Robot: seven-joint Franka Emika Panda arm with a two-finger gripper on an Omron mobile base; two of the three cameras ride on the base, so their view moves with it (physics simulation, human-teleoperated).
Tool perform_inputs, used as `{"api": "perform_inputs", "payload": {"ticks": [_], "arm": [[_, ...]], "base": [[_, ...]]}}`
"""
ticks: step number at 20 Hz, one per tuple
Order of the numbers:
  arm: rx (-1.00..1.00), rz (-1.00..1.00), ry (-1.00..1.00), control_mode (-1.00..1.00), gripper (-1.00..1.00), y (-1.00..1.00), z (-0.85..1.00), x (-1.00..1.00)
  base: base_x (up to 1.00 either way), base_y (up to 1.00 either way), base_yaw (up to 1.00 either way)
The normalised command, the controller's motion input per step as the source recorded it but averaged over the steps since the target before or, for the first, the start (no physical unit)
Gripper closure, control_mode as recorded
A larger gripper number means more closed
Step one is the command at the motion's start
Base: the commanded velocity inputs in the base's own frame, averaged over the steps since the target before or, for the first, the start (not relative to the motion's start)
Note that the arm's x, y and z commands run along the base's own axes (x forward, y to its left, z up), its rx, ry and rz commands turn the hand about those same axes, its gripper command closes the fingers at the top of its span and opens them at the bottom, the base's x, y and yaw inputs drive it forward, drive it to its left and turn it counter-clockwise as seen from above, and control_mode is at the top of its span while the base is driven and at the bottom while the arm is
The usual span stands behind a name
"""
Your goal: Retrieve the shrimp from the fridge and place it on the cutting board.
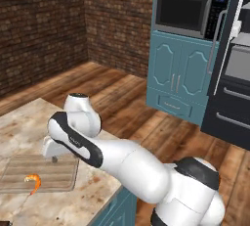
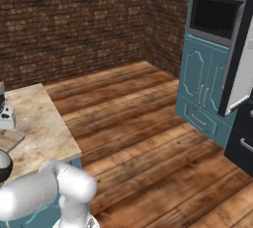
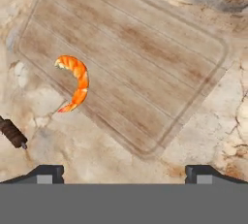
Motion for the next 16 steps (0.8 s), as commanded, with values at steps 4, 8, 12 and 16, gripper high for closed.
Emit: {"api": "perform_inputs", "payload": {"ticks": [4, 8, 12, 16], "arm": [[0.0, 0.0, -0.18, -1.0, -1.0, -0.18, 0.74, -0.74], [0.0, 0.0, -0.2, -1.0, -1.0, -0.33, 0.57, -0.75], [0.0, 0.0, -0.14, -1.0, -1.0, -0.56, 0.4, -0.54], [0.0, -0.02, -0.07, -1.0, -1.0, -0.8, 0.29, -0.5]], "base": [[0.0, 0.0, 0.0], [0.0, 0.0, 0.0], [0.0, 0.0, 0.0], [0.0, 0.0, 0.0]]}}
